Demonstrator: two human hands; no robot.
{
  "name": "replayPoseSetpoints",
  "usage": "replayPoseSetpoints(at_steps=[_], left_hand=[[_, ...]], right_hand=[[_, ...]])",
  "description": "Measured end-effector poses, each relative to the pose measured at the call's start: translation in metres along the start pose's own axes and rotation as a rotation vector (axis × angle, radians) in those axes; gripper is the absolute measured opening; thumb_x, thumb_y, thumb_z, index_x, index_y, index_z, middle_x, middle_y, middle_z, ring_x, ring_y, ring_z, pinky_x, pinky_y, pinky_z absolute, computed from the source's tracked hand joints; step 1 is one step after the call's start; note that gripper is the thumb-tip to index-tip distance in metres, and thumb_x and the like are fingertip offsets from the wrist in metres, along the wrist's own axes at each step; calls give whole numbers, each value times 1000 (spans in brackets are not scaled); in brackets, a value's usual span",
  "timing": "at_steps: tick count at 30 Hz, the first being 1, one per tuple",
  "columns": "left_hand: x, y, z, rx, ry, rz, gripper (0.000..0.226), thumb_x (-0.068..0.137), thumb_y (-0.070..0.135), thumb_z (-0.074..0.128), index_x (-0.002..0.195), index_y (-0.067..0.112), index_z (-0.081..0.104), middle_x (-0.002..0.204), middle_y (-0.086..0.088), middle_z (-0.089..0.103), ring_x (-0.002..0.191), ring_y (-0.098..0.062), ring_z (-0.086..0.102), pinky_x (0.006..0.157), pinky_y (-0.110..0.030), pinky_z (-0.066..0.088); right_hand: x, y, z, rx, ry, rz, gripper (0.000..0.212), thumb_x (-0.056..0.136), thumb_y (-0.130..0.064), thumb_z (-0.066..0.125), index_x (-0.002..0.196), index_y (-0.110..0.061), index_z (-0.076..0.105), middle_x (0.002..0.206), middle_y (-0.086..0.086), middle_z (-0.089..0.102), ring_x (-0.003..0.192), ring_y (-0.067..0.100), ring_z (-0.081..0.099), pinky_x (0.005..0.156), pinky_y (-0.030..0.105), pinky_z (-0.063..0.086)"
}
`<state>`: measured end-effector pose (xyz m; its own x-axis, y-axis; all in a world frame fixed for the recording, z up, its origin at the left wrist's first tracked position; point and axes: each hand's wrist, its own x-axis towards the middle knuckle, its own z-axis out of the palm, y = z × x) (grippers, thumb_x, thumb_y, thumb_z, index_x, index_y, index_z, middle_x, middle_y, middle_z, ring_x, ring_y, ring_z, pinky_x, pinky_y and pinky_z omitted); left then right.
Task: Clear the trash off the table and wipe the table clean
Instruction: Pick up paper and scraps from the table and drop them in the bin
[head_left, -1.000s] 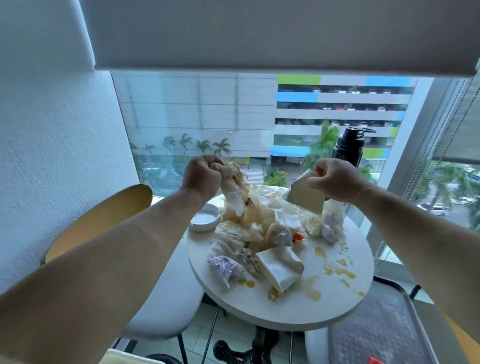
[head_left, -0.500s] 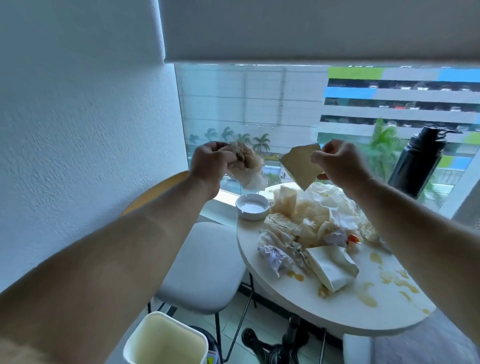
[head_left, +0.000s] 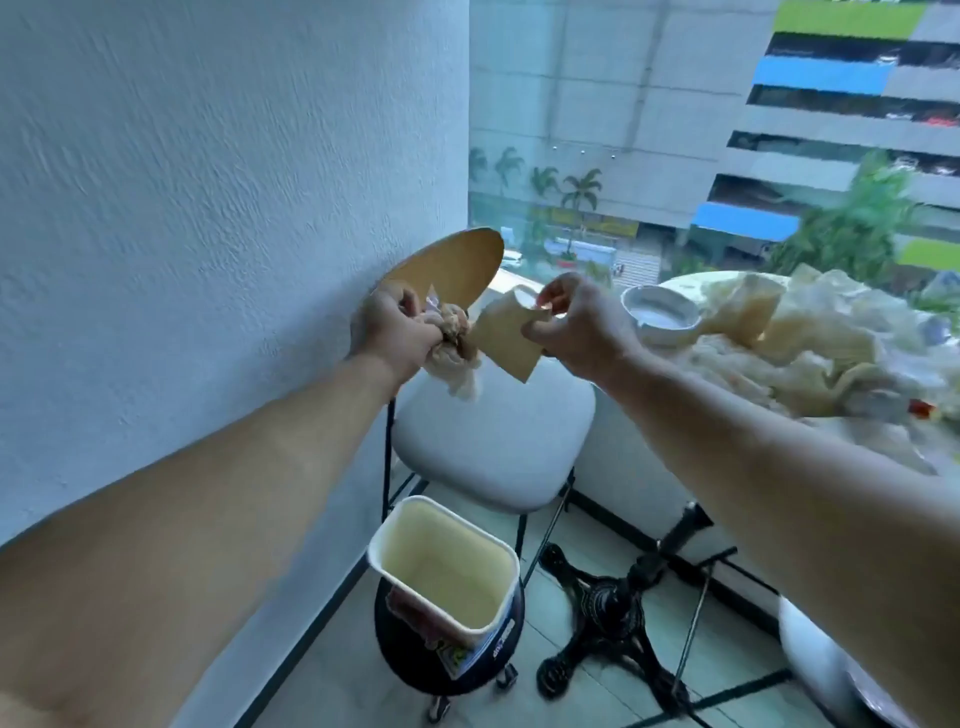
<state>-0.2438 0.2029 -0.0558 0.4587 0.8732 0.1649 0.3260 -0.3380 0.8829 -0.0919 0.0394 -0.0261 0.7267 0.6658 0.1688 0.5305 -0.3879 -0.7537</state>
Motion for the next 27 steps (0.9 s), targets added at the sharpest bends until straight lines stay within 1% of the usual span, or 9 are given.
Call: replayPoseSetpoints(at_steps=[4, 7, 11, 14, 17, 19, 21, 25, 27], left_hand=[[-18, -72, 8, 11, -115, -146, 14, 66, 18, 73, 78, 18, 66, 75, 1, 70, 70, -22, 63, 64, -30, 52], [-46, -126, 18, 54, -162, -273, 14, 66, 14, 73, 80, 16, 72, 75, 1, 71, 72, -21, 65, 71, -32, 56], [-88, -188, 37, 88, -174, -435, 10, 73, 8, 73, 74, 17, 72, 76, 2, 74, 77, -23, 70, 70, -33, 58], [-107, -225, 53, 117, -156, -555, 5, 77, 10, 76, 78, 15, 74, 72, 4, 70, 69, -20, 62, 58, -24, 47], [-123, -253, 61, 35, -202, -662, 3, 80, 17, 78, 82, 19, 75, 83, 3, 75, 76, -21, 68, 73, -29, 57], [-128, -265, 64, -7, -254, -690, 17, 74, 22, 77, 90, 22, 77, 94, 1, 77, 84, -20, 70, 82, -35, 60], [-131, -272, 64, -24, -280, -687, 25, 71, 16, 74, 95, 22, 77, 93, 1, 75, 84, -19, 68, 77, -32, 58], [-134, -272, 56, 14, -275, -648, 17, 68, 19, 70, 83, 20, 77, 78, 1, 74, 77, -23, 69, 84, -44, 62], [-134, -270, 51, 77, -283, -600, 9, 74, 18, 70, 81, 21, 75, 75, 1, 76, 78, -25, 72, 84, -42, 63]], right_hand=[[-23, 23, 70, -101, -83, 30, 27, 80, -27, 79, 103, -26, 65, 95, -3, 69, 85, 22, 66, 65, 31, 48], [-50, 60, 119, -146, -219, 106, 26, 85, -28, 78, 107, -27, 64, 95, -4, 68, 86, 22, 64, 61, 29, 39], [-88, 108, 164, -198, -348, 173, 28, 87, -27, 76, 113, -24, 66, 97, -2, 65, 89, 25, 64, 70, 31, 45], [-109, 136, 186, -259, -417, 158, 26, 89, -24, 72, 114, -22, 67, 98, 0, 69, 85, 22, 63, 69, 30, 46], [-123, 155, 203, -305, -491, 127, 27, 92, -25, 70, 119, -25, 68, 109, 0, 71, 85, 20, 65, 74, 30, 50], [-126, 166, 209, -321, -527, 136, 31, 94, -25, 69, 125, -28, 68, 113, -2, 71, 89, 18, 63, 79, 30, 52], [-128, 175, 213, -328, -545, 160, 34, 94, -20, 66, 126, -31, 67, 113, -4, 71, 94, 18, 64, 80, 31, 54], [-129, 180, 213, -356, -546, 175, 31, 97, -12, 56, 118, -29, 72, 99, -7, 72, 85, 16, 66, 72, 33, 57], [-127, 178, 213, -362, -545, 179, 29, 97, -12, 54, 111, -29, 72, 94, -7, 72, 80, 17, 67, 70, 35, 59]])
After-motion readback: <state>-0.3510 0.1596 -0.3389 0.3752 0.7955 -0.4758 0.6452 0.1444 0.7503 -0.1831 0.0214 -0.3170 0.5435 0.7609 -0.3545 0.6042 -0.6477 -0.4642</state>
